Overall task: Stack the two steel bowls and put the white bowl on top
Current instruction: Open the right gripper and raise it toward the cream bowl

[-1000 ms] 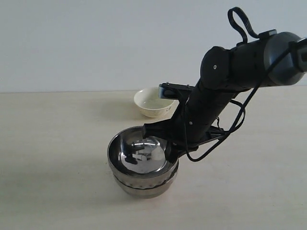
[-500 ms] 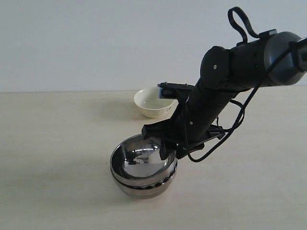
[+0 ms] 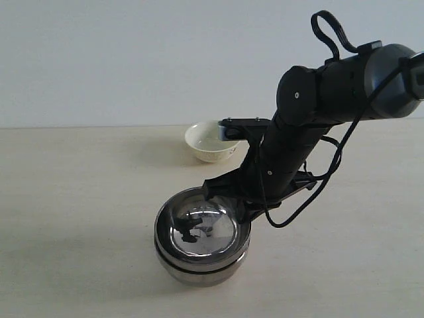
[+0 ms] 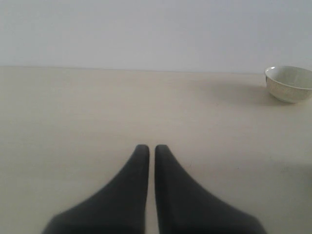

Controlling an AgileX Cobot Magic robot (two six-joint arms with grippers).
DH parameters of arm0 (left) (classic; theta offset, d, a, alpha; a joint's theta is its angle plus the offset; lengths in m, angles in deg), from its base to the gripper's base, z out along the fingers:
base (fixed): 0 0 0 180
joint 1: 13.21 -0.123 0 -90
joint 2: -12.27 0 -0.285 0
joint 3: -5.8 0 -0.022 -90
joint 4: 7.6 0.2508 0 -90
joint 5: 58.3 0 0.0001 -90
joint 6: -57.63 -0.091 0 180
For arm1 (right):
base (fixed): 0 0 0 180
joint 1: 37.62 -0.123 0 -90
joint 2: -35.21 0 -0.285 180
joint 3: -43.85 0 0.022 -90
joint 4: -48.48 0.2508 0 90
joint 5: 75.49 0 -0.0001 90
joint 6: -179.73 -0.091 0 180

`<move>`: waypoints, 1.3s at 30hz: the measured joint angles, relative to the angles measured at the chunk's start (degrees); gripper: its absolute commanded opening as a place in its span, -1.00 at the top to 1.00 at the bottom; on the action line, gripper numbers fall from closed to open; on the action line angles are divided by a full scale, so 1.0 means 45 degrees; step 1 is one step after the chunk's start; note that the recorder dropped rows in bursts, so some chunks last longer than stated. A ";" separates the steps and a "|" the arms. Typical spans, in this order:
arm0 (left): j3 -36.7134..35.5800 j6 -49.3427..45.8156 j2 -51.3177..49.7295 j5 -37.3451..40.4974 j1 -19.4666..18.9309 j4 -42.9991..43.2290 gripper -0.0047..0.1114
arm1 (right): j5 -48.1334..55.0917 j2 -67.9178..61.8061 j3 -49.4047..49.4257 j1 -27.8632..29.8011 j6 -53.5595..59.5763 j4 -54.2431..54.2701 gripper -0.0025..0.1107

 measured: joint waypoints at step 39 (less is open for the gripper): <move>0.0000 0.0000 0.0000 0.0000 0.0000 0.0000 0.85 | -0.0153 0.2168 0.0000 0.0000 -0.1138 -0.2292 0.41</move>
